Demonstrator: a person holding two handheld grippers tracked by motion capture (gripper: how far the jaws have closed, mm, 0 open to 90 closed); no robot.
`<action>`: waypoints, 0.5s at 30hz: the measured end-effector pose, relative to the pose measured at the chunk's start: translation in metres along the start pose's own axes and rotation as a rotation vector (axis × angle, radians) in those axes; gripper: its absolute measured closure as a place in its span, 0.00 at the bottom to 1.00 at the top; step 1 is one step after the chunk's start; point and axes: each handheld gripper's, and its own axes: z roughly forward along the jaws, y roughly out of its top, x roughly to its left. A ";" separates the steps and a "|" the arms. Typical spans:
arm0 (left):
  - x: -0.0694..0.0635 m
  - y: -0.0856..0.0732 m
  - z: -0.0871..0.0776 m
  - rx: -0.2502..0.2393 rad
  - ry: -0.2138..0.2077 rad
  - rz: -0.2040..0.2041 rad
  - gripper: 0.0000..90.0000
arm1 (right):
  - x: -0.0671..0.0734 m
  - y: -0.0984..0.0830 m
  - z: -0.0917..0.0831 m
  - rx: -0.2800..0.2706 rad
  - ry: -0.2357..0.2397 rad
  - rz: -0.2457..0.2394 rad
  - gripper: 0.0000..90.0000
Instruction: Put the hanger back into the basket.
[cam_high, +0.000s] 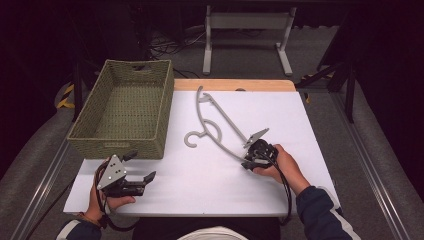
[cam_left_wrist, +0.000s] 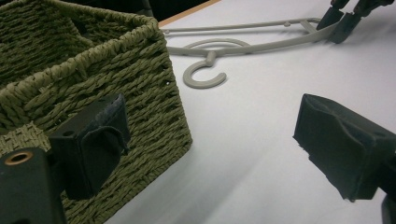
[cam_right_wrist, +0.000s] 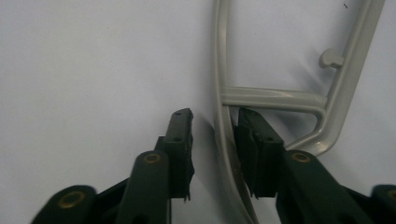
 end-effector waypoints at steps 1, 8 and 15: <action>0.000 0.000 0.001 0.002 -0.004 -0.002 0.12 | 0.000 0.001 0.000 0.001 0.000 -0.004 0.87; -0.004 0.002 0.009 0.012 -0.035 -0.014 0.13 | 0.000 0.004 0.002 0.016 0.007 -0.054 0.91; -0.011 0.005 0.019 0.020 -0.065 -0.003 0.15 | -0.005 -0.001 0.001 -0.080 0.071 0.008 0.92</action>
